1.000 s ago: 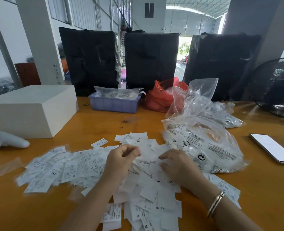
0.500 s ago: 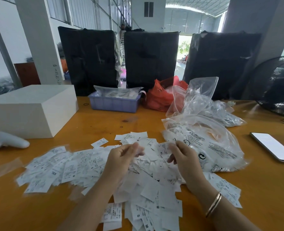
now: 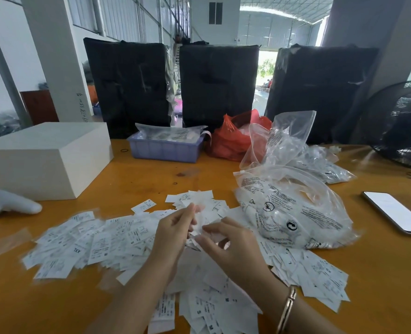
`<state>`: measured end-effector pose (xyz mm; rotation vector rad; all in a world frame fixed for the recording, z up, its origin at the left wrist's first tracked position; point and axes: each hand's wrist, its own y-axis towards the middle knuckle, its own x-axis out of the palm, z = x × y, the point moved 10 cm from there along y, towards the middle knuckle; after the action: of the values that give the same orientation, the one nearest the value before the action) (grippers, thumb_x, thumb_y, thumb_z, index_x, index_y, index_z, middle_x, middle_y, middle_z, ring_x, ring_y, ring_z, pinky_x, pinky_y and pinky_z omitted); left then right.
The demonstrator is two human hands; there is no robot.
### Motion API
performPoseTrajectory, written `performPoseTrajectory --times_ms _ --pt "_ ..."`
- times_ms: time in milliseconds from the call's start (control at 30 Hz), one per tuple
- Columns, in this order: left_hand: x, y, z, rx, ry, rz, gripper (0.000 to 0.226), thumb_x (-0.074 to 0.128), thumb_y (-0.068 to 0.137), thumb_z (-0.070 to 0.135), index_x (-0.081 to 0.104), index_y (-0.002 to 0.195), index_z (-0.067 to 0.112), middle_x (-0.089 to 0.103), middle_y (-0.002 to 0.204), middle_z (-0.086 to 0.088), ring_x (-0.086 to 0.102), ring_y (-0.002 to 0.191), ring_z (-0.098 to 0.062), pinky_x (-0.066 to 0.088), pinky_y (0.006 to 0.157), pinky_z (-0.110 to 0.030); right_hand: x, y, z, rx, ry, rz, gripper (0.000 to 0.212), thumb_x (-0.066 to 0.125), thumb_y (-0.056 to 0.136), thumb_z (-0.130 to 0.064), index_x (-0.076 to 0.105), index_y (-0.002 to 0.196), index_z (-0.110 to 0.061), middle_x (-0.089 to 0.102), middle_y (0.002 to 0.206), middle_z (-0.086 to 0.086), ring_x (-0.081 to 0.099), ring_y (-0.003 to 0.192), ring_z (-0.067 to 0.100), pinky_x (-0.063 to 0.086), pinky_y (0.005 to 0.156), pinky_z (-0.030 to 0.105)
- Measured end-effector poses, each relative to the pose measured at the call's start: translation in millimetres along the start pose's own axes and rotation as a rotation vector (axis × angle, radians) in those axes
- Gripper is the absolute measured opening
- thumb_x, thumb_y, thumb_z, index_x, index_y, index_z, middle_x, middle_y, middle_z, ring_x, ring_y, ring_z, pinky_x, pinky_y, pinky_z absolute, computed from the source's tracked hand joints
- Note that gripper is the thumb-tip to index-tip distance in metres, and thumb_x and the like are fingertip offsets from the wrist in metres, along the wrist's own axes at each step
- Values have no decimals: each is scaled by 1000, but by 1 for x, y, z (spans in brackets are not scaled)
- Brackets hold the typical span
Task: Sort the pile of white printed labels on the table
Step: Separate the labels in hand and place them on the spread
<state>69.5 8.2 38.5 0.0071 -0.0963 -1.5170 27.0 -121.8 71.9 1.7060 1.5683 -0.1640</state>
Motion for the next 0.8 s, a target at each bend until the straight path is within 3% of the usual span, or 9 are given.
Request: performPoseTrajectory --times_ms 133,267,333,433,500,633,733,800 --pt "6 0 0 -1 43 -54 27 53 85 51 76 82 37 69 73 14 60 75 -7 47 75 -28 -14 8 15 66 16 103 22 60 89 -33 75 87 -17 62 75 -14 56 65 -2 42 62 10" --pt "13 -1 -2 -4 84 -118 27 54 90 48 76 80 36 73 86 11 66 83 -4 47 73 -24 -13 7 19 95 -9 59 43 52 76 -64 73 85 -28 64 81 -17 58 74 -3 46 63 15" --pt "15 -2 -2 9 107 -125 27 53 91 46 76 80 37 73 85 12 65 83 -4 47 73 -23 -9 7 16 62 -74 47 36 56 80 -55 74 88 -25 64 82 -15 59 73 0 49 65 21" --pt "15 -3 0 25 128 -132 25 53 92 42 76 82 42 70 79 18 60 71 5 46 72 -21 -11 11 22 81 -52 58 16 61 89 -26 74 85 -17 64 80 -7 60 71 7 51 67 29" --pt "16 -3 0 20 130 -150 26 55 94 35 76 81 43 71 80 17 61 73 3 46 70 -21 -12 13 31 145 -5 55 17 59 90 -23 73 81 -17 65 79 -8 58 70 5 49 65 23" --pt "20 -1 -3 -27 112 -212 17 63 90 24 77 82 28 74 83 6 64 75 -5 47 68 -20 -12 16 42 234 91 45 24 55 93 -27 61 71 -33 62 76 -12 53 66 -1 40 59 14" --pt "24 -2 -6 -56 145 -285 11 66 88 24 77 87 26 75 84 3 67 75 -6 48 66 -19 -13 16 35 169 74 17 22 58 92 -25 62 71 -30 59 73 -12 51 65 -4 39 59 12" --pt "19 0 -6 -51 142 -233 16 67 87 16 78 82 27 75 81 3 66 70 -3 49 61 -15 -14 15 28 109 77 38 15 59 91 -22 67 79 -25 57 74 -13 51 67 -6 40 61 11"
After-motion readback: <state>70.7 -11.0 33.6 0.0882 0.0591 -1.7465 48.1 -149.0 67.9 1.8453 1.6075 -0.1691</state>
